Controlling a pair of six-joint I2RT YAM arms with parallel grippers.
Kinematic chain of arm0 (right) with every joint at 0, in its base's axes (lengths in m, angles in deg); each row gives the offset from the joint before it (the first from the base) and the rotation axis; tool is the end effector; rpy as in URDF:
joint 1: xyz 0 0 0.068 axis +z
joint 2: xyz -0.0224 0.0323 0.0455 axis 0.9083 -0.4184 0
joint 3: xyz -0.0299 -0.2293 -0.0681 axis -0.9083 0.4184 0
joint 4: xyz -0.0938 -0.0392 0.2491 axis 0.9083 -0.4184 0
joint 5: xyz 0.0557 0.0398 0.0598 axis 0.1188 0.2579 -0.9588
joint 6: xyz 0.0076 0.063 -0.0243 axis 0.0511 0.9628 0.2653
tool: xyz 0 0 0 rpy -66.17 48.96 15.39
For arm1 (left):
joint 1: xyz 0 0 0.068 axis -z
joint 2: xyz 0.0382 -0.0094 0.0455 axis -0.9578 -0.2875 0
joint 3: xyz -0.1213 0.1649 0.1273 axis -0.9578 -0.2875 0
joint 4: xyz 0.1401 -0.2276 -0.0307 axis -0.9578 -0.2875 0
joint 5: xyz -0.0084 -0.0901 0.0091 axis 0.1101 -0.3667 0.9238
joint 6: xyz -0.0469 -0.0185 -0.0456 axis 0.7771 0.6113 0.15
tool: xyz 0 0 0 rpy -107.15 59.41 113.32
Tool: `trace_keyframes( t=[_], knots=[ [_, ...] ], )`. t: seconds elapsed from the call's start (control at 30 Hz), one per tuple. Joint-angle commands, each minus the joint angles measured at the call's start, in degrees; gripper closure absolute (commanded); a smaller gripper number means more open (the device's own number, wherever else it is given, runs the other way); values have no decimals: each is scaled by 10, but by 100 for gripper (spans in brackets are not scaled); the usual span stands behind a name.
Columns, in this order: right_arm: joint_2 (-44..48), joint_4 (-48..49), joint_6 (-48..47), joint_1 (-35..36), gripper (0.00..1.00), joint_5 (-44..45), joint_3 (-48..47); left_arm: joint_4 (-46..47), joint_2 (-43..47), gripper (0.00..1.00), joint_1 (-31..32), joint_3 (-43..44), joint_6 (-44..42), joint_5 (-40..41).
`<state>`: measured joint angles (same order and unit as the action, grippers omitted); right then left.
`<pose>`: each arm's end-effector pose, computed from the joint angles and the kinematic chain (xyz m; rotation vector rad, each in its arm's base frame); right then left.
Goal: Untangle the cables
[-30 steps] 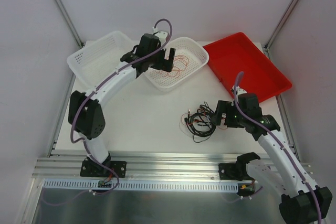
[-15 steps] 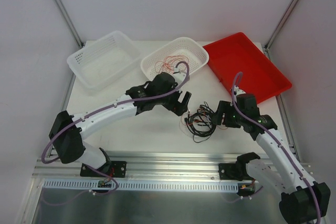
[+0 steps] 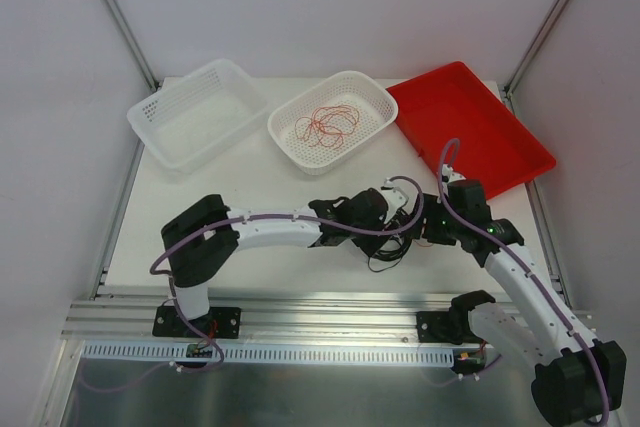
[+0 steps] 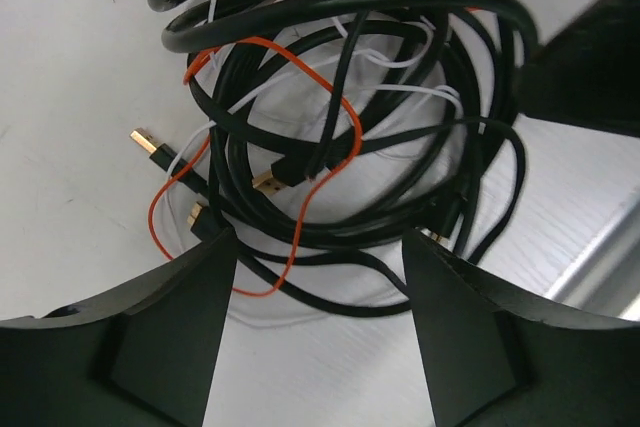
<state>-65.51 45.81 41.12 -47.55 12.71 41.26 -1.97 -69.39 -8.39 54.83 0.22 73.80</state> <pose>0.2053 0.0737 0.1963 -0.2589 2.3568 0.3915 0.1810 -0.3714 0.1634 1.0256 2.0656 -0.5480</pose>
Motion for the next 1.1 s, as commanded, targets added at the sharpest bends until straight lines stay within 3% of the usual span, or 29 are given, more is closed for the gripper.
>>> trace_keyframes(
  t=[0.0, 0.23, 0.43, 0.67, 0.9, 1.0, 1.07],
  knots=[
    [14, 8, 3, -5, 33, 8, -1, 79, -27, 35, 2, 9, -35, 47],
    [27, 4, 3, -10, 34, 8, 11, 117, -59, 51, 2, 7, -45, 59],
    [17, 25, 14, -13, 34, -4, 19, 121, -45, 99, 2, -11, -36, 57],
    [-16, 87, 38, -13, 34, -29, 40, 103, 55, 100, 2, -47, -22, 46],
    [-74, 153, 51, -14, 37, -55, 59, 47, 128, 100, 2, -30, 1, 29],
    [-91, 168, 55, -13, 46, -54, 70, 3, 152, 100, 1, -13, 4, 34],
    [-97, 172, 55, -13, 59, -51, 77, -13, 168, 100, 0, -4, 3, 45]
  ],
)
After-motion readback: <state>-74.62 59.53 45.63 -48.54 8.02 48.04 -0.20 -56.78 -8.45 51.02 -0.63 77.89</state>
